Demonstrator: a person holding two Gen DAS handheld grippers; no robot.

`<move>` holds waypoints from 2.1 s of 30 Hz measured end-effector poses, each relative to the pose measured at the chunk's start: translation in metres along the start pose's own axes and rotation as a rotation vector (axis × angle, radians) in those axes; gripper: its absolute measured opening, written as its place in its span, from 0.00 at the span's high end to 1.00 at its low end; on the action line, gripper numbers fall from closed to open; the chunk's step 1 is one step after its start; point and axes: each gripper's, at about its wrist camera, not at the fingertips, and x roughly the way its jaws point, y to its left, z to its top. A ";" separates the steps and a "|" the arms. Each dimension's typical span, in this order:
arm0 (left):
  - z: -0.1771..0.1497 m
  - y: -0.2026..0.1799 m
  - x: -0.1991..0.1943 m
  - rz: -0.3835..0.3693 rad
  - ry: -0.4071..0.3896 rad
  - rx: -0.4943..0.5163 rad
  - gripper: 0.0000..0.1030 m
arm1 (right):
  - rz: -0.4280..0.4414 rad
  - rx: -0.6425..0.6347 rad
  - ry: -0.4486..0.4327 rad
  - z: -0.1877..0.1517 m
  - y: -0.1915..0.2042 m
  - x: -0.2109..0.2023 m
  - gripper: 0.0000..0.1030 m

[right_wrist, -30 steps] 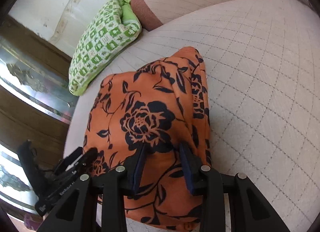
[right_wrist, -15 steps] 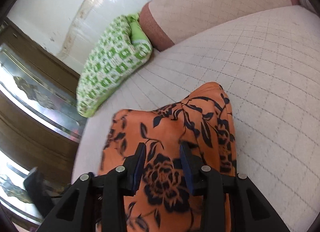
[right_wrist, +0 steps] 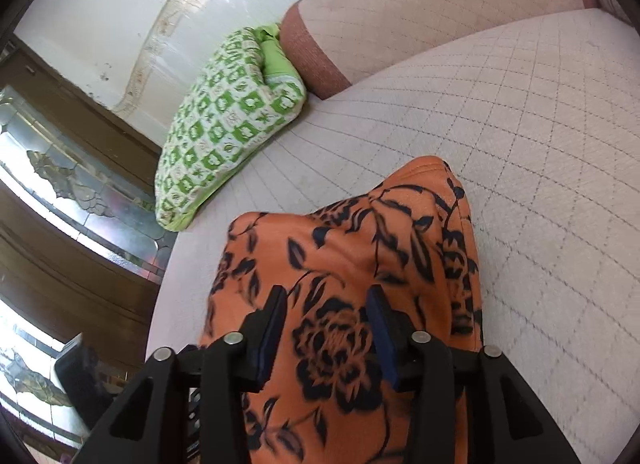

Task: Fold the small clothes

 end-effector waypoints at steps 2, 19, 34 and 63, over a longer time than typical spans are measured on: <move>-0.002 0.000 0.000 0.001 -0.003 -0.002 0.22 | 0.002 -0.008 -0.004 -0.008 0.004 -0.009 0.53; -0.024 -0.007 -0.026 0.006 -0.017 -0.084 0.12 | -0.136 -0.008 -0.027 -0.066 -0.001 -0.062 0.53; -0.046 -0.008 -0.158 0.085 -0.191 -0.030 0.12 | -0.193 -0.214 -0.249 -0.125 0.049 -0.150 0.45; -0.050 0.030 -0.280 0.158 -0.295 -0.109 0.12 | -0.218 -0.359 -0.313 -0.154 0.144 -0.220 0.45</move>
